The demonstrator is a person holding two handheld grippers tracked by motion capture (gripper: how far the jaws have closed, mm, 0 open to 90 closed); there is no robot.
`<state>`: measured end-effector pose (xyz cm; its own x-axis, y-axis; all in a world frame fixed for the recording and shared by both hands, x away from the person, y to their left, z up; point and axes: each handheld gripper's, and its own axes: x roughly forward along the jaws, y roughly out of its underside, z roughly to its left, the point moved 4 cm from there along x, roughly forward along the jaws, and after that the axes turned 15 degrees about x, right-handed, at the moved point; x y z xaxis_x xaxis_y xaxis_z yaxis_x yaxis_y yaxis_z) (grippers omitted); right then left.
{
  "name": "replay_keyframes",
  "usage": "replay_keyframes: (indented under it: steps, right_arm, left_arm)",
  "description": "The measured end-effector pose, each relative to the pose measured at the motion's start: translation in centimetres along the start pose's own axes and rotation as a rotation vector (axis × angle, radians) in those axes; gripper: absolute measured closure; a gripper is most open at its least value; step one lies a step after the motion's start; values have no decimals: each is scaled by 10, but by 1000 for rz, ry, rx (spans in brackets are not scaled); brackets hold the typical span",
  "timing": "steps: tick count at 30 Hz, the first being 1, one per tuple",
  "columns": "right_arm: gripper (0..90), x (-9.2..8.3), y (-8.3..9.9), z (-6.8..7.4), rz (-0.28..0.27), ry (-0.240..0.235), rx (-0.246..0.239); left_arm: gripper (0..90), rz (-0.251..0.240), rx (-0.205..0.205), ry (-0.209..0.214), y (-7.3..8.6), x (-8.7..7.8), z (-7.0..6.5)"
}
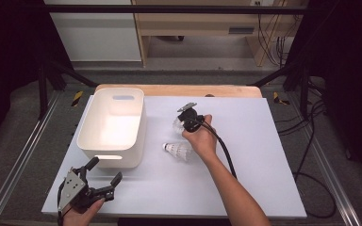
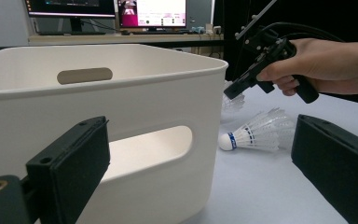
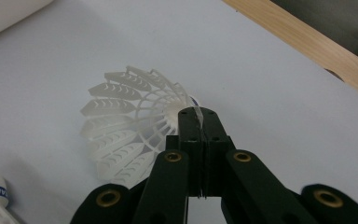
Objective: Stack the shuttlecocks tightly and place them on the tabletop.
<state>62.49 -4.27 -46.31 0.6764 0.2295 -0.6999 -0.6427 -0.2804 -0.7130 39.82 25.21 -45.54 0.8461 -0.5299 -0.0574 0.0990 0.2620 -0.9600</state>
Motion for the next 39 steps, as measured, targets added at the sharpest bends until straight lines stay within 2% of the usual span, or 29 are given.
replay_keyframes:
  steps: [9,15,21,27,39]
  right_arm:
    - [900,-29,12,-24,-59,-41,7]
    - [900,-52,32,-45,-90,-63,14]
    - [900,-67,49,-58,-116,-91,18]
    - [900,-72,60,-66,-136,-113,32]
    - [900,-80,71,-71,-170,-165,35]
  left_arm:
    - [44,2,-1,-5,0,-1,0]
    - [44,4,-3,-8,1,0,0]
    - [44,8,-9,-10,2,1,0]
    - [44,14,-7,-11,3,1,0]
    - [44,16,-3,-11,3,0,0]
